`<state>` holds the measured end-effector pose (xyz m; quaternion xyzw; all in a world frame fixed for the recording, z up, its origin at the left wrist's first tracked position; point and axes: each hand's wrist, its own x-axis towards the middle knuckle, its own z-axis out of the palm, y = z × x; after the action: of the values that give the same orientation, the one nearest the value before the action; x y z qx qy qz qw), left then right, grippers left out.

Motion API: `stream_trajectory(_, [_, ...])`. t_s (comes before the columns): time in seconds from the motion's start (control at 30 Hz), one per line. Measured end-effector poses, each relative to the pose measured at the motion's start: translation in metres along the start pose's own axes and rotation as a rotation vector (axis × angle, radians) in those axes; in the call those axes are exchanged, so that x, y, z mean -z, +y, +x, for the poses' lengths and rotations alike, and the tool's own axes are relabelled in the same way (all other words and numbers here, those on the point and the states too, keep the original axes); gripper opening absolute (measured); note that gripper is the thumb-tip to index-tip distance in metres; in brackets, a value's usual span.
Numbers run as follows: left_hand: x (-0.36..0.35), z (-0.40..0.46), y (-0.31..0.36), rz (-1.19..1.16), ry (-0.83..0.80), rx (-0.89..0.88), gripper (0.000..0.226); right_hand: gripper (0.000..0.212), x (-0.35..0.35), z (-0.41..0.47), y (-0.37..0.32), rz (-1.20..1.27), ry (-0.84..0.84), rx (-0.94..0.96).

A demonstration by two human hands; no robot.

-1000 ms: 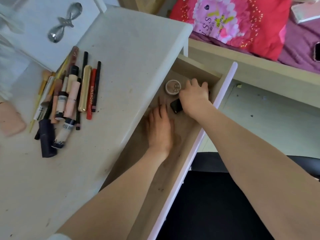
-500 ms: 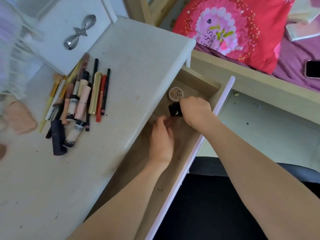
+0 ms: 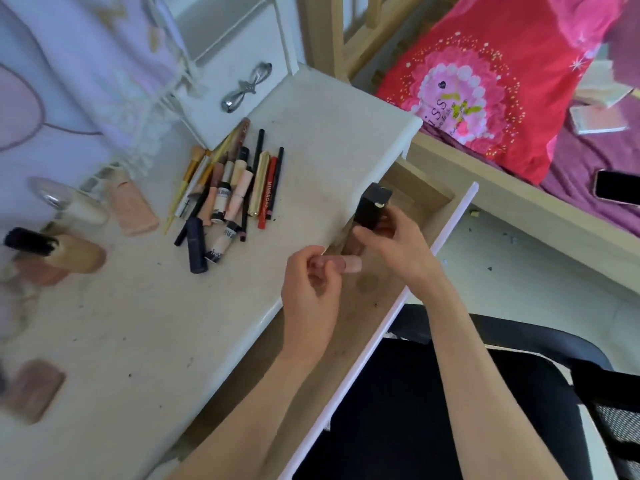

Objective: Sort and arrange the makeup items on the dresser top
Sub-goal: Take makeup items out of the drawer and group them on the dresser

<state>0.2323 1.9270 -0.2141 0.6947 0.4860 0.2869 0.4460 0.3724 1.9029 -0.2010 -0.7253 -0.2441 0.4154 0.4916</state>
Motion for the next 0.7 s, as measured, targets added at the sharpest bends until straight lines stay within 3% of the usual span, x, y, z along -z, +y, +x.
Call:
stream_trajectory(0.27, [0.085,0.017,-0.022,-0.005,0.356,0.201,0.013,0.027,-0.085,-0.006,-0.041,-0.015,-0.137,0.132])
stream_trajectory(0.53, [0.19,0.017,-0.056,-0.074,0.638,0.271,0.012,0.022,-0.209,0.01,-0.078,-0.157,-0.296,0.325])
stream_trajectory(0.7, [0.239,0.01,-0.08,-0.1,0.743,0.346,0.012,0.036,-0.277,0.026,-0.09,-0.264,-0.387,0.367])
